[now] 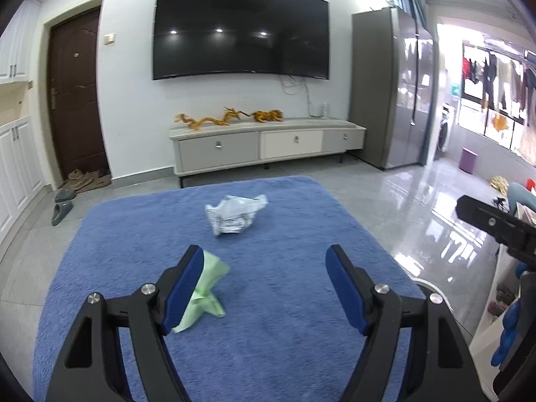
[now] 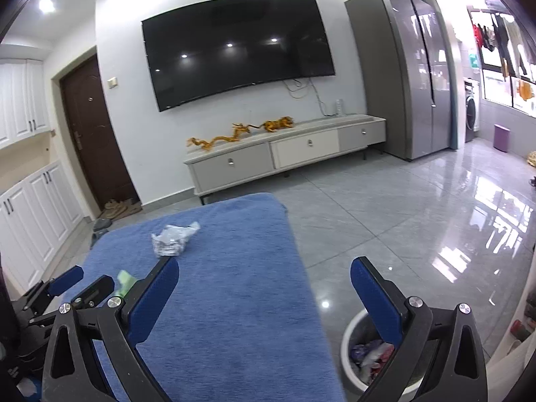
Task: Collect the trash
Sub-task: 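Move both tools back over the green paper on the rug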
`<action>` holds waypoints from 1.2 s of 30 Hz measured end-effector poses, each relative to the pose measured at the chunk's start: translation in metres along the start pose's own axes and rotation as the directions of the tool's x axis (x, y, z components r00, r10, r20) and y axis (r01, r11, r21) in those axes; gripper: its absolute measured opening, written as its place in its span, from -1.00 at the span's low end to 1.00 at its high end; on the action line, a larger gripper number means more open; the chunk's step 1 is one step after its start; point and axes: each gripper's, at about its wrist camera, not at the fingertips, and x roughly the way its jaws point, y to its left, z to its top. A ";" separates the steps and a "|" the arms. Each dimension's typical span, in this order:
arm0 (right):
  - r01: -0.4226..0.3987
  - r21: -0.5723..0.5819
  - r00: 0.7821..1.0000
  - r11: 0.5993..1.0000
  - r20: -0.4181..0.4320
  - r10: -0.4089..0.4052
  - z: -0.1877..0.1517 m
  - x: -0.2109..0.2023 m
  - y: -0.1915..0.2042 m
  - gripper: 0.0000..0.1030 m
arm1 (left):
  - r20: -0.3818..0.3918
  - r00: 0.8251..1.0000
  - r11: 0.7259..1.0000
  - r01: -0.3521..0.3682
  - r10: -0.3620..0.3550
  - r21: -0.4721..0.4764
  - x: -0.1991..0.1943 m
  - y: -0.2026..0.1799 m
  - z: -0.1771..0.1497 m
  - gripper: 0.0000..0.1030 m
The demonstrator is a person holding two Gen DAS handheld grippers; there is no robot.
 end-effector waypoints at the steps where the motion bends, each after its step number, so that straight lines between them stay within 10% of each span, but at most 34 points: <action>1: -0.011 -0.004 1.000 1.000 0.006 0.011 -0.001 0.000 0.003 1.00 | 0.003 1.000 1.000 -0.006 0.006 -0.006 -0.002 0.004 -0.001 0.44; 17: -0.137 -0.070 0.986 0.988 0.081 0.143 -0.016 -0.040 0.057 1.00 | 0.053 0.986 0.985 -0.153 0.157 -0.076 -0.070 0.042 -0.015 0.65; 36: -0.133 -0.044 0.990 0.990 -0.059 0.130 -0.053 -0.019 0.050 1.00 | 0.075 0.971 0.968 -0.219 0.229 -0.120 -0.074 0.042 -0.039 0.69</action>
